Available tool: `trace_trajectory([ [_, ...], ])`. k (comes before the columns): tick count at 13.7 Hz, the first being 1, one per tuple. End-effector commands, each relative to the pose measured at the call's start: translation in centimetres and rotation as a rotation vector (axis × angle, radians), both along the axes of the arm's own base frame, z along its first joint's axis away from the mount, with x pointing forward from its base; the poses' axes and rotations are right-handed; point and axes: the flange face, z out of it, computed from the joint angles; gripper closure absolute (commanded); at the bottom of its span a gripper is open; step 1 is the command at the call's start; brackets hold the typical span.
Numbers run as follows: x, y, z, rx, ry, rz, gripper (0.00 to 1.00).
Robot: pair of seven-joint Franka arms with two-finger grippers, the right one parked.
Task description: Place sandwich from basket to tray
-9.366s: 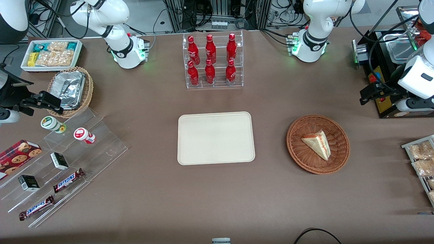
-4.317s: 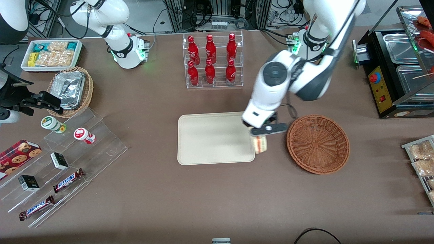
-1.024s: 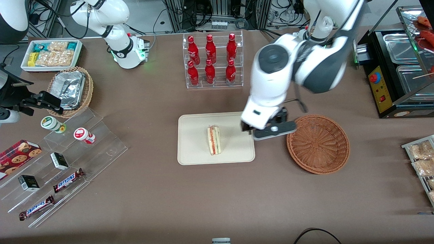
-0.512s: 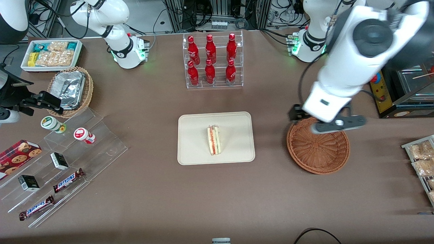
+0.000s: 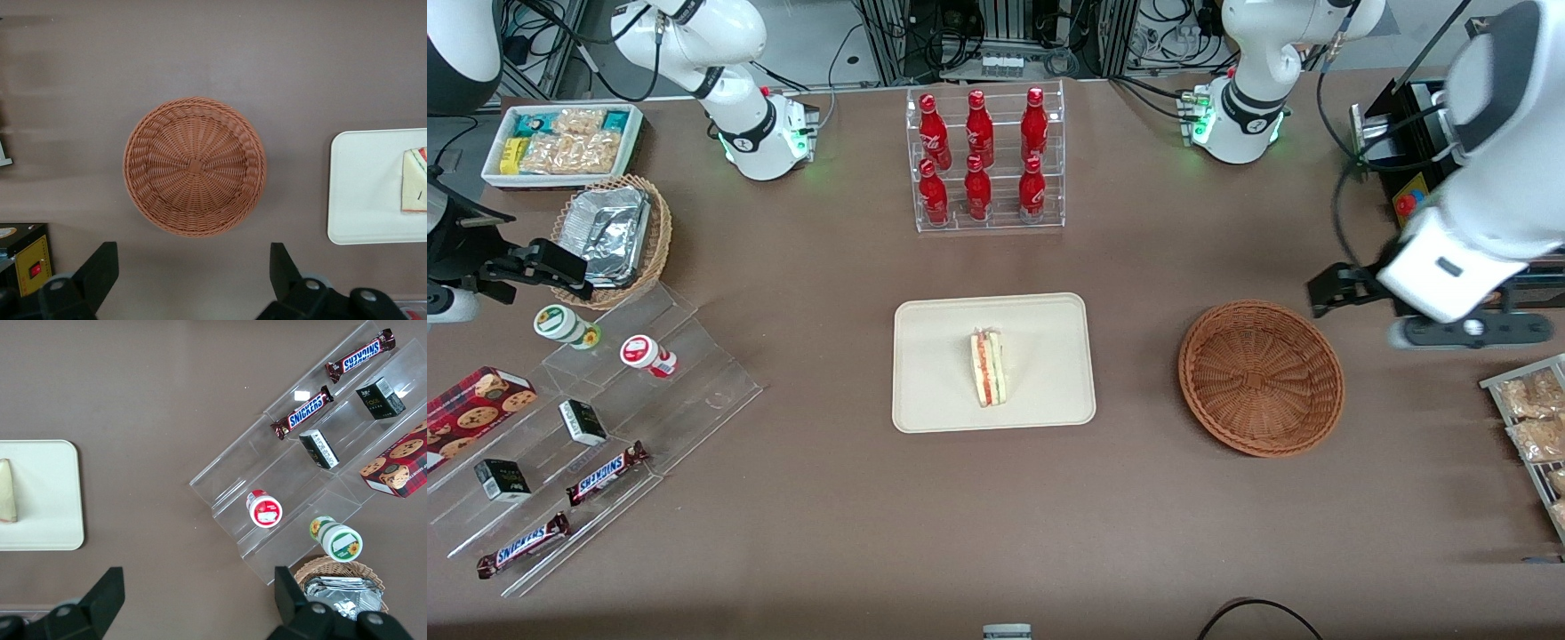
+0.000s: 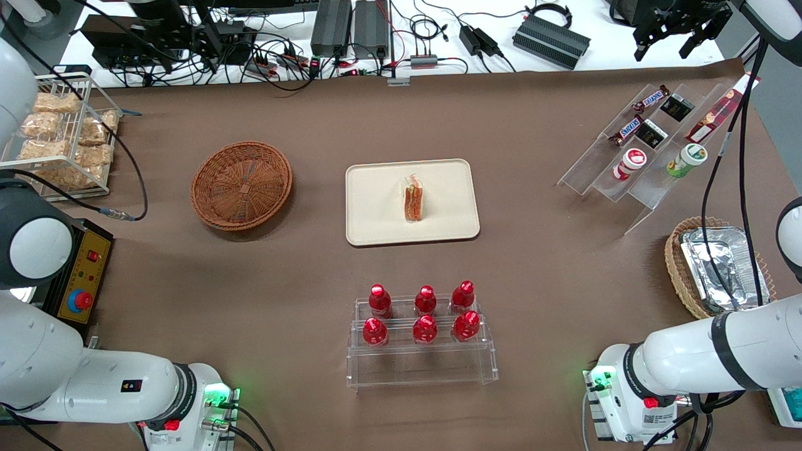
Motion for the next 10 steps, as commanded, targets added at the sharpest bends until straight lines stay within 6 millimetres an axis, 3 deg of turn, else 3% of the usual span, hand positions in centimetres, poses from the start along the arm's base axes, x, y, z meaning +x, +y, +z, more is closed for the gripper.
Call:
trace_trajectory([
  [1,-1.4,3.1,1.6,-0.038,-0.005,-0.006,0.0],
  [3,-1.8,4.1,1.8,-0.031,-0.005,-0.025,0.0],
  [5,-3.5,5.4,2.4,-0.025,-0.008,-0.009,0.0],
  [8,-5.8,6.2,2.5,0.004,-0.014,-0.006,0.0],
  [10,-6.3,6.3,2.6,0.013,-0.01,-0.007,0.0],
])
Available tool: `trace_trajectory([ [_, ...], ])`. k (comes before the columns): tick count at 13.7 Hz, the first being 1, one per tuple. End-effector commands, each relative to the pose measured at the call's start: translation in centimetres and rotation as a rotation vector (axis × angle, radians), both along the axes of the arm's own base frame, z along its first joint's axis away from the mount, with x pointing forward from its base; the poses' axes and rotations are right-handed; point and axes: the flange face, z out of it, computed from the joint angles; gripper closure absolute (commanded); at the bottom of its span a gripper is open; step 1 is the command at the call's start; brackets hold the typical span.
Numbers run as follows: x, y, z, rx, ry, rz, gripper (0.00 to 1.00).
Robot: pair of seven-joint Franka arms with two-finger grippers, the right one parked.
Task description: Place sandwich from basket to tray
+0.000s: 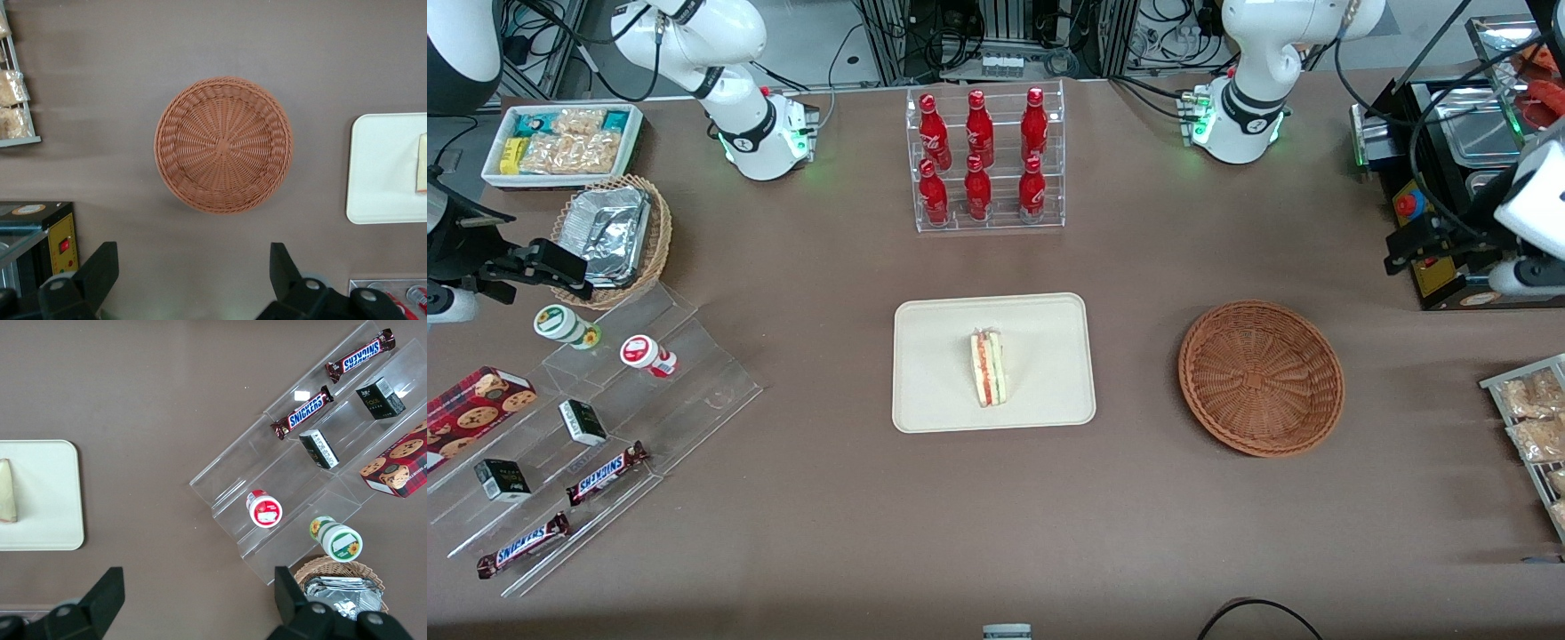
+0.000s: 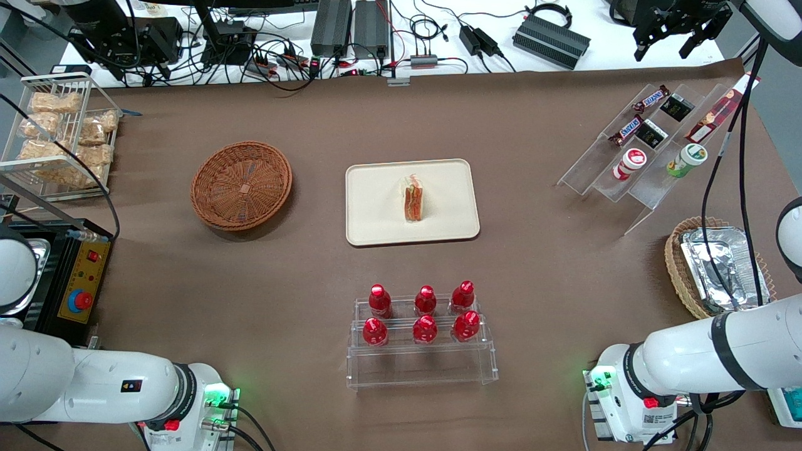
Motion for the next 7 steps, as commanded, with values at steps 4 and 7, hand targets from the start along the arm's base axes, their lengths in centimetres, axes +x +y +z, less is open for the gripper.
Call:
trace_trajectory([
  [4,-1.3,0.4,0.9,0.015,-0.003,0.0,0.0],
  [7,-1.3,1.6,0.9,0.007,-0.003,0.01,0.0],
])
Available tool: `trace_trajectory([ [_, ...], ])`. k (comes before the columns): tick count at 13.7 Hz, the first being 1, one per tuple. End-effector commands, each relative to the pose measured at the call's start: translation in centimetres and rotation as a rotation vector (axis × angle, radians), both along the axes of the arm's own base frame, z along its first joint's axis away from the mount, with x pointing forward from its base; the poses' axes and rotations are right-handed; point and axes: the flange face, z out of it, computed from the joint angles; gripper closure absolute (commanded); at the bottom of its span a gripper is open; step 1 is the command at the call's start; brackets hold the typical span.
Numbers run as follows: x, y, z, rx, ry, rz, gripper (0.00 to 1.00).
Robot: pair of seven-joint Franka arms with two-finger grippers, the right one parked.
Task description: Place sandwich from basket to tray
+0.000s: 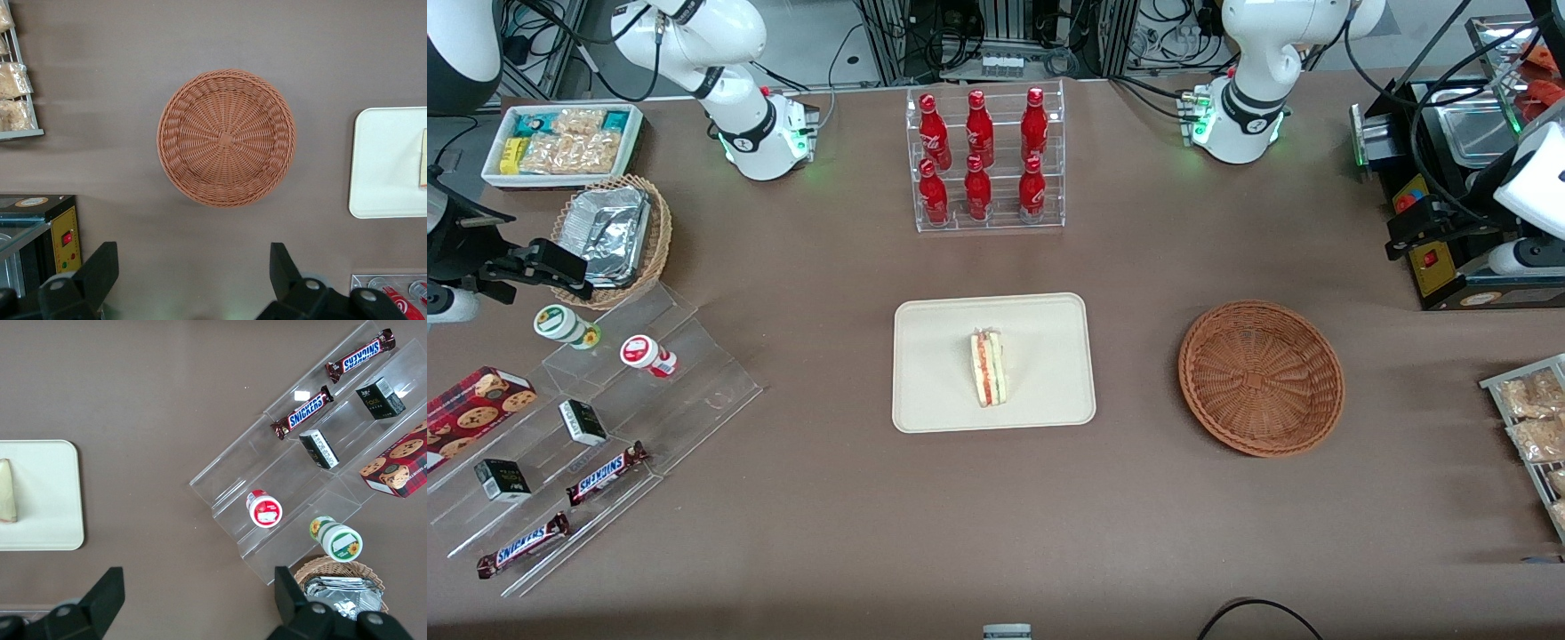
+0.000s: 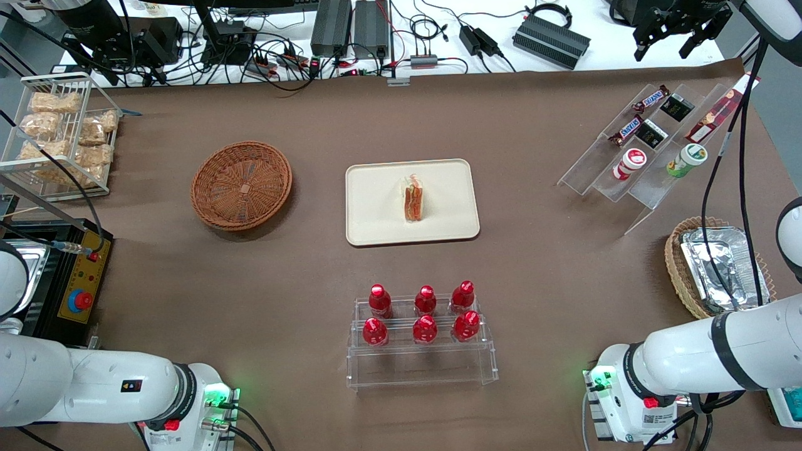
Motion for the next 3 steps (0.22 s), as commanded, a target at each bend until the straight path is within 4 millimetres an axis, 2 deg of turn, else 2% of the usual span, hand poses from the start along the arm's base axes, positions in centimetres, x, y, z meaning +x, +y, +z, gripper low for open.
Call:
trace_trajectory([
  [1,-0.58,1.52,0.74,0.002,0.0,0.011,0.0],
  [3,-0.57,1.37,0.51,0.004,0.011,0.02,0.0],
])
